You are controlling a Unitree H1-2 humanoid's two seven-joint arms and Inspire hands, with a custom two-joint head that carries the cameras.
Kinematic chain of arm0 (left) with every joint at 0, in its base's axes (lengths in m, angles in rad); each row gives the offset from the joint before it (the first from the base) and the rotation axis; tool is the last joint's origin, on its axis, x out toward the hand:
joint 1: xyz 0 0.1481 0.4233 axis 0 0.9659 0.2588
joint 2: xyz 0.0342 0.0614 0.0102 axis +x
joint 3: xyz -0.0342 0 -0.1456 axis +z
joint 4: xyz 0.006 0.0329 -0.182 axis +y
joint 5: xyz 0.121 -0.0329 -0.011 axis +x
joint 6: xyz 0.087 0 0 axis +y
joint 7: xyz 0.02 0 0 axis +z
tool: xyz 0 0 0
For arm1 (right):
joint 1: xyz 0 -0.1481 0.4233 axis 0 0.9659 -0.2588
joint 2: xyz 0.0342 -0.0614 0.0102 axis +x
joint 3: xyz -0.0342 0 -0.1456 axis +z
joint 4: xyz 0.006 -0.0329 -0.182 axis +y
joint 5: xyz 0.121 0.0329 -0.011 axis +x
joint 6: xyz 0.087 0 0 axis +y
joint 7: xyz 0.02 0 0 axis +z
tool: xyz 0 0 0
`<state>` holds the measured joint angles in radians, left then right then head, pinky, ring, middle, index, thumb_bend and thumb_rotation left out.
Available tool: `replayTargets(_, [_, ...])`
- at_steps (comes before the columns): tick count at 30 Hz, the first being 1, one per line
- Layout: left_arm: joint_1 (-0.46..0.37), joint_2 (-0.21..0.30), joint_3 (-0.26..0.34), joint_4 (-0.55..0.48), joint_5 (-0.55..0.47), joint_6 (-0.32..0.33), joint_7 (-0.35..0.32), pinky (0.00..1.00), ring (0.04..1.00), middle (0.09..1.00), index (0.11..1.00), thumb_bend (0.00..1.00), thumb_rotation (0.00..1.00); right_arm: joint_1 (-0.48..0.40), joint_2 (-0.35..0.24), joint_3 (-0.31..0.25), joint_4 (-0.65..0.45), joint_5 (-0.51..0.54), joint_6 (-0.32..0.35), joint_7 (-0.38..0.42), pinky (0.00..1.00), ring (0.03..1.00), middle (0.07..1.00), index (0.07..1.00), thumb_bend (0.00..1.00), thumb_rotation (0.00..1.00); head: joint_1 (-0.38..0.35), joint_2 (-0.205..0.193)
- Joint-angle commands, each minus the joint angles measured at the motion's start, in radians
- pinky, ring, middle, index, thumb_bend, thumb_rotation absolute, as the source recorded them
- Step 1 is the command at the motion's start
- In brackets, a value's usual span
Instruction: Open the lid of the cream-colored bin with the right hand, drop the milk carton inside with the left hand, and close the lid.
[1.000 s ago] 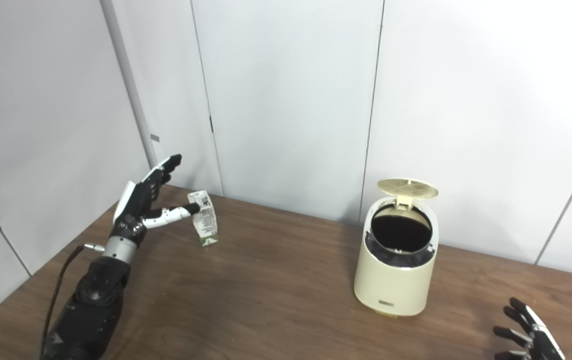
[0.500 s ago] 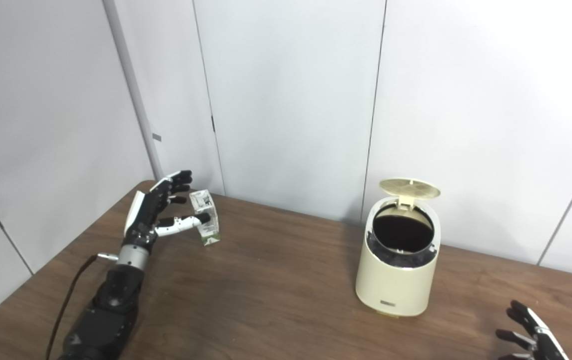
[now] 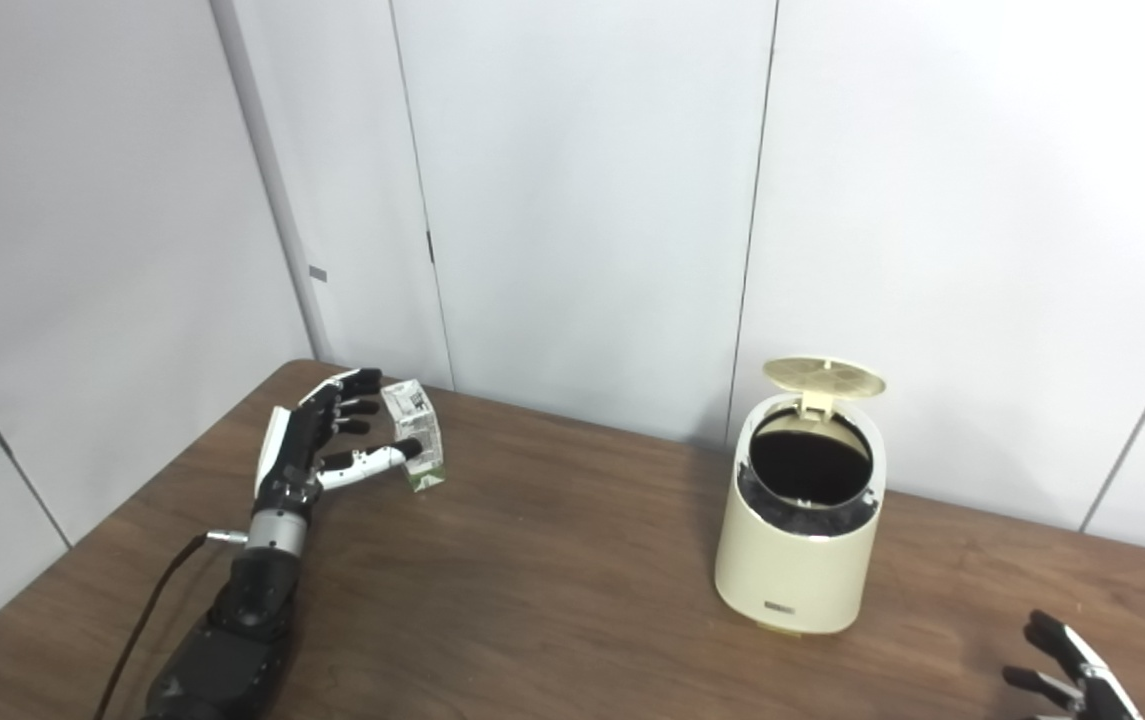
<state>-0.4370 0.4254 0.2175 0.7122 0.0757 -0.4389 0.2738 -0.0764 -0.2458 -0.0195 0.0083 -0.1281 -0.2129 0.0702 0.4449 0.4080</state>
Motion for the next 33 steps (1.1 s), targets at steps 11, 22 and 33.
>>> replayTargets(11, [-0.06,0.008,0.01,0.03,-0.024,-0.03,0.043,0.73,0.742,0.766,0.779,0.98,0.24,-0.007,-0.019,-0.016,-0.027,0.017,-0.044,0.01,0.57,0.762,0.891,0.884,0.85,0.38,-0.001,0.003])
replayTargets(22, [-0.078,-0.003,0.004,0.081,-0.045,-0.031,0.051,0.74,0.773,0.793,0.807,0.99,0.25,0.007,-0.021,-0.018,-0.037,0.026,-0.037,0.014,0.58,0.761,0.898,0.885,0.86,0.38,-0.005,0.008])
replayTargets(33, [-0.086,-0.016,0.006,0.101,-0.063,-0.03,0.028,0.78,0.791,0.81,0.822,1.0,0.27,0.015,-0.025,-0.017,-0.048,0.029,-0.03,0.019,0.57,0.757,0.9,0.885,0.87,0.4,-0.009,0.018])
